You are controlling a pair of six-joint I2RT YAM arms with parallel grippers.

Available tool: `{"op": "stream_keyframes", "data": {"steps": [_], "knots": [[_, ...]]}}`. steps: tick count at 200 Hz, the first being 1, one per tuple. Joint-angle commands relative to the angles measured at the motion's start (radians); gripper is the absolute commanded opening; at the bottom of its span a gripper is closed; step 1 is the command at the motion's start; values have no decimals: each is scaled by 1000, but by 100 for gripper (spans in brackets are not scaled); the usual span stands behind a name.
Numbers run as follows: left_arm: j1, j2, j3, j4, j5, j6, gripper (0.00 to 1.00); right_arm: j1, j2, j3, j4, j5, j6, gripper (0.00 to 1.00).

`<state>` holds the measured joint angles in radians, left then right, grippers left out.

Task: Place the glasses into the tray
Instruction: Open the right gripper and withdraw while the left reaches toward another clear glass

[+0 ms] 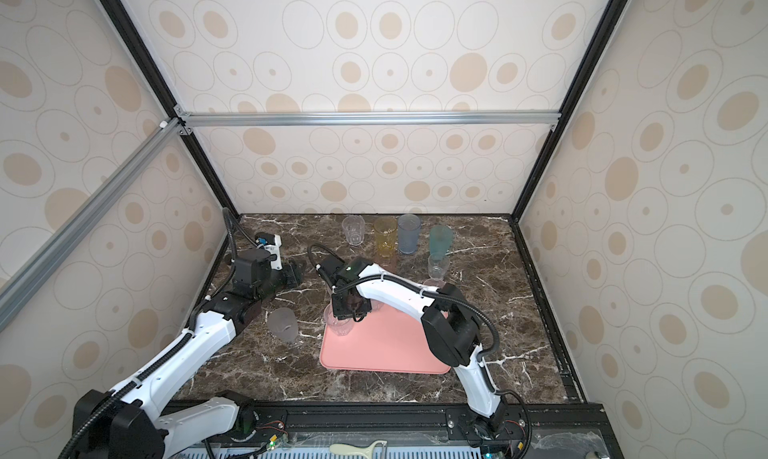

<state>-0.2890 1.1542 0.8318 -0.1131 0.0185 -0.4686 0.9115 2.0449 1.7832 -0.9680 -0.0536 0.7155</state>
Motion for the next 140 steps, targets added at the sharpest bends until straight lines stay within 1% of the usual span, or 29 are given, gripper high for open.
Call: {"op": "stream_keyframes", "data": {"steps": [1, 17, 27, 48, 67, 94, 109, 123, 140], "knots": [[22, 52, 98, 2, 4, 34, 57, -75, -144, -7, -21, -105, 0, 41], [27, 122, 167, 20, 17, 35, 57, -152, -201, -39, 25, -180, 0, 41], [27, 185, 212, 46, 30, 34, 57, -199, -233, -65, 66, -201, -2, 42], [27, 361, 330, 93, 71, 33, 57, -298, -262, -113, 117, -177, -13, 41], [27, 552, 477, 108, 114, 22, 59, -363, -265, -139, 149, -146, -18, 41], [25, 792, 699, 115, 185, -9, 62, -386, -247, -124, 154, -87, -52, 41], [25, 924, 864, 63, 215, -5, 63, -386, -232, -103, 136, -58, -76, 41], [26, 1045, 1020, -11, 205, 5, 63, -388, -223, -97, 132, -44, -92, 41], [25, 1158, 1185, -111, 172, 24, 62, -387, -215, -97, 130, -31, -103, 41]]}}
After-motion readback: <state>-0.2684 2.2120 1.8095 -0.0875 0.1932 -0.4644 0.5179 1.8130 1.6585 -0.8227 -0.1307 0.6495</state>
